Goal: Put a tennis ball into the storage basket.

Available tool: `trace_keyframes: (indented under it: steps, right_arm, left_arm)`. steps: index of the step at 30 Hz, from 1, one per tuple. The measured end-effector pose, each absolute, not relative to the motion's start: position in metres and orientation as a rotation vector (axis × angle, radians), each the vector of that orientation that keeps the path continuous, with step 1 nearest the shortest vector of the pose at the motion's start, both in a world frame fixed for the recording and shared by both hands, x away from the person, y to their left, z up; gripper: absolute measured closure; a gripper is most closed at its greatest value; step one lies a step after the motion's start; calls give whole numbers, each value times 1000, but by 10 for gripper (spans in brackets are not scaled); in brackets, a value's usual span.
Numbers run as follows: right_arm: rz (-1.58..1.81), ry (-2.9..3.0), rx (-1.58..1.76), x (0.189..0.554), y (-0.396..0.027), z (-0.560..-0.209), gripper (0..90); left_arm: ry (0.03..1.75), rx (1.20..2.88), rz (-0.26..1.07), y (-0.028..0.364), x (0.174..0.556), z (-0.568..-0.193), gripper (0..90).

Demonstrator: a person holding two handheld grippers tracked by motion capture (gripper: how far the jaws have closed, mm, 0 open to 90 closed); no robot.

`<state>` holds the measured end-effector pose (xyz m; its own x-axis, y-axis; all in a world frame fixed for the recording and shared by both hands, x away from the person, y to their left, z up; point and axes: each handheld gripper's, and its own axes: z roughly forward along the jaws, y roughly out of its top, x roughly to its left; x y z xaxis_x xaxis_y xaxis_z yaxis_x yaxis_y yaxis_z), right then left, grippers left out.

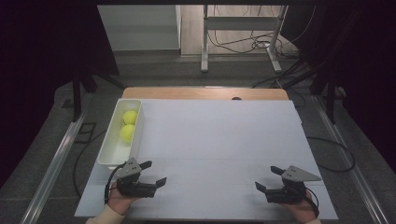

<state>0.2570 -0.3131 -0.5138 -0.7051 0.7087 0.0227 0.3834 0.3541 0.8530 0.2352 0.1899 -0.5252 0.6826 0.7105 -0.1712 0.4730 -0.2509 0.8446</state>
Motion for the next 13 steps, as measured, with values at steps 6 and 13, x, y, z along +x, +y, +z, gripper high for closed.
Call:
trace_keyframes:
  steps: [6, 13]
  right_arm:
    - [1275, 2279, 956, 258, -313, -514, 117]
    - [1273, 2283, 955, 257, -313, -514, 117]
  left_arm:
    - [940, 1897, 307, 189, 241, -526, 109]
    - [945, 1879, 322, 189, 240, -524, 111]
